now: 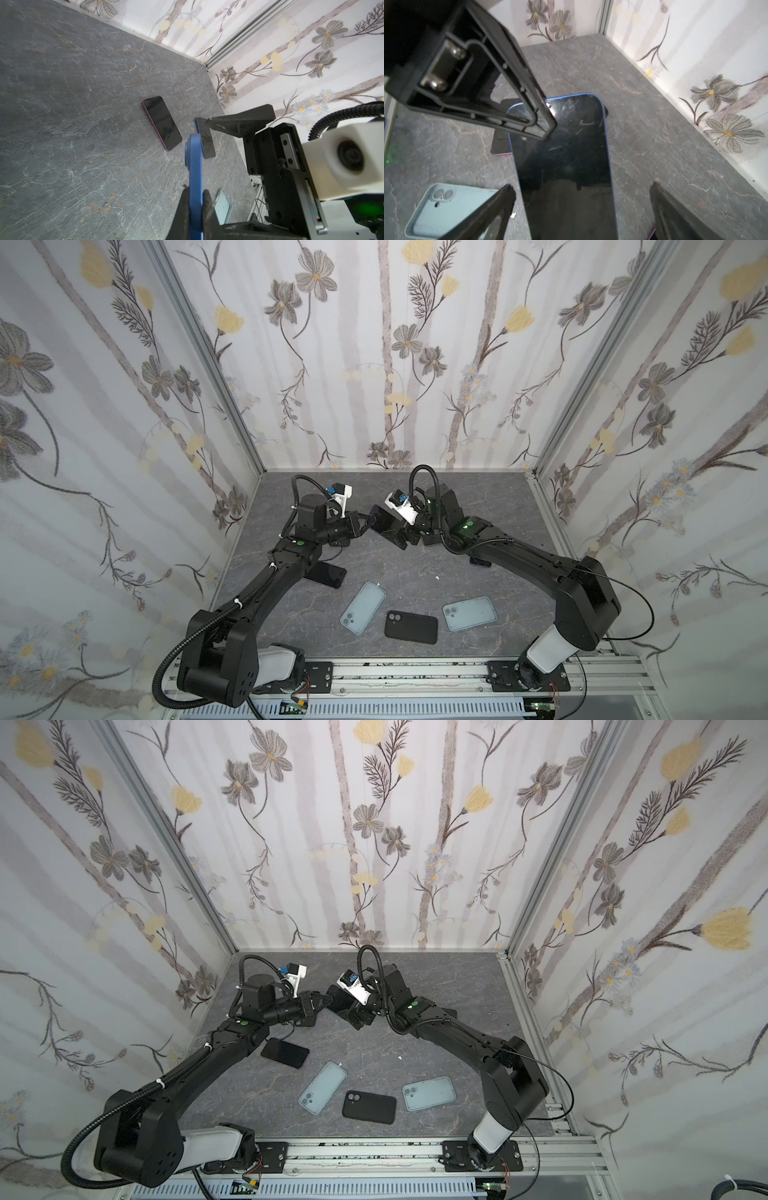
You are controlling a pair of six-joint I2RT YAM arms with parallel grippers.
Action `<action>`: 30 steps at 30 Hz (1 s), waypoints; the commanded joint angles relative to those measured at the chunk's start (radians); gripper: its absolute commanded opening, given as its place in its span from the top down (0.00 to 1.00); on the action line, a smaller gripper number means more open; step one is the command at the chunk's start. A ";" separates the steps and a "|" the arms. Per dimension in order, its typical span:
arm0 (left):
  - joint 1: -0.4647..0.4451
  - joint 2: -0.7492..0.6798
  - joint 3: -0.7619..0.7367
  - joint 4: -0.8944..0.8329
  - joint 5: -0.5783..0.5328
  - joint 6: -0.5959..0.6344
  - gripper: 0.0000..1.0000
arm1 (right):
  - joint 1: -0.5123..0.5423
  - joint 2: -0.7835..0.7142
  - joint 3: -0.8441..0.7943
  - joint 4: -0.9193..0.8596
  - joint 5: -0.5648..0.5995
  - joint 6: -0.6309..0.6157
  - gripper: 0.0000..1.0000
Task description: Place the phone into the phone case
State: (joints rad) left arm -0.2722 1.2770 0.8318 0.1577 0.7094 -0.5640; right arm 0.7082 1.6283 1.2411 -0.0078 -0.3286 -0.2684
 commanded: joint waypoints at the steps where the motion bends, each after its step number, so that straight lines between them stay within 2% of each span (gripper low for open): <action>1: 0.017 -0.058 -0.034 0.203 -0.010 -0.076 1.00 | 0.001 -0.027 0.008 0.099 -0.057 0.090 0.00; 6: 0.049 -0.131 -0.087 0.359 0.003 -0.136 1.00 | -0.002 -0.160 -0.026 0.234 -0.060 0.229 0.00; 9: 0.068 -0.157 -0.121 0.475 0.028 -0.195 1.00 | -0.020 -0.257 -0.094 0.372 -0.040 0.386 0.00; 11: 0.083 -0.169 -0.150 0.556 0.024 -0.244 1.00 | -0.052 -0.303 -0.123 0.458 -0.101 0.524 0.00; 15: 0.087 -0.177 -0.177 0.714 -0.010 -0.351 1.00 | -0.114 -0.345 -0.128 0.562 -0.237 0.716 0.00; 18: 0.088 -0.185 -0.181 0.874 -0.022 -0.417 1.00 | -0.118 -0.384 -0.163 0.626 -0.265 0.743 0.02; 24: 0.085 -0.139 -0.152 1.172 -0.022 -0.543 1.00 | -0.120 -0.431 -0.198 0.603 -0.229 0.755 0.27; 27: 0.085 -0.095 -0.153 1.356 0.011 -0.621 1.00 | -0.121 -0.447 -0.208 0.602 -0.215 0.778 0.29; 30: 0.085 -0.068 -0.142 1.419 0.052 -0.652 1.00 | -0.120 -0.448 -0.211 0.607 -0.204 0.807 0.29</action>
State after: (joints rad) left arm -0.1864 1.1969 0.6701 1.3491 0.7200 -1.1290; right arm 0.5880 1.1851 1.0317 0.5560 -0.5468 0.4927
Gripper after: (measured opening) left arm 0.069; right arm 0.710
